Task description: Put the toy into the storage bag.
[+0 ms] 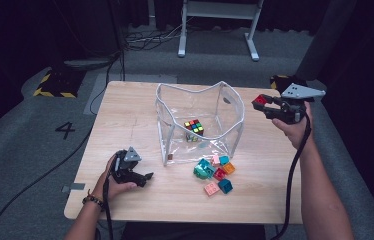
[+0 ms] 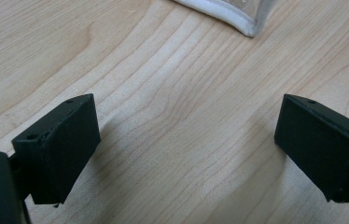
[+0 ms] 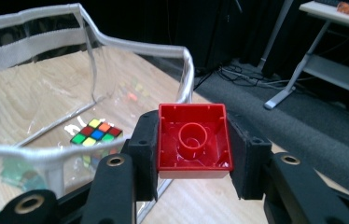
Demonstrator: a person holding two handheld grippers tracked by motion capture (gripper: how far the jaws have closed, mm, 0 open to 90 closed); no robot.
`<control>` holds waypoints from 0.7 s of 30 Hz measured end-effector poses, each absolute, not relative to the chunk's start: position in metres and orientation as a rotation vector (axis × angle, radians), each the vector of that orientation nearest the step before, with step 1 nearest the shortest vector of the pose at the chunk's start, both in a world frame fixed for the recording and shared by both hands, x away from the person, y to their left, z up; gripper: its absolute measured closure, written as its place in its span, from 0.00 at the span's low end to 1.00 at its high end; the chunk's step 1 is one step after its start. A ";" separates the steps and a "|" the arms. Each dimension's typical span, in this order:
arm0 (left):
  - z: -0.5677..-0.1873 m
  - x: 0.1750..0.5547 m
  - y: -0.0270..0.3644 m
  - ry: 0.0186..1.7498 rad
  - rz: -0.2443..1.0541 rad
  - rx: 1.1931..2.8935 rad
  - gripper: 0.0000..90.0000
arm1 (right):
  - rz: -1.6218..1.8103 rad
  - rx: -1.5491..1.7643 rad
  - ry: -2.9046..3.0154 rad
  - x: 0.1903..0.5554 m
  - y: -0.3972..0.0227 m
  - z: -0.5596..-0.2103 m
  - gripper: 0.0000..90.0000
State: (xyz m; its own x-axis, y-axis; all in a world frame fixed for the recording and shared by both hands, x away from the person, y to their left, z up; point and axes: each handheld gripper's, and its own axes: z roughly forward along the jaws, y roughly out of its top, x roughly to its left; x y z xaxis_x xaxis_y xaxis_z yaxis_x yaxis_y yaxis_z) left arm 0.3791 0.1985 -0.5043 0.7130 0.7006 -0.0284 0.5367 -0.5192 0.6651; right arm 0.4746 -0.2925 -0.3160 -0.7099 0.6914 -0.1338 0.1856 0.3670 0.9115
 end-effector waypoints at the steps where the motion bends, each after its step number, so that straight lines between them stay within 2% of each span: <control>1: -0.504 0.379 0.198 0.935 0.320 2.252 0.08 | 1.323 0.749 2.126 0.476 -0.292 -0.314 0.66; 21: -0.504 0.379 0.198 0.935 0.320 2.252 0.08 | 1.368 0.686 2.190 0.508 -0.243 -0.286 0.66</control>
State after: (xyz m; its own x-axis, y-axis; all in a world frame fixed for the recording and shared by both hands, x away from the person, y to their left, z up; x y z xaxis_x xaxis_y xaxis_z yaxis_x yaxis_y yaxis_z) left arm 0.3790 0.1985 -0.5043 0.7131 0.7005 -0.0283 0.5366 -0.5195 0.6649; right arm 0.5077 -0.2430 -0.2863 -0.7667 0.6301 -0.1230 0.1659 0.3795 0.9102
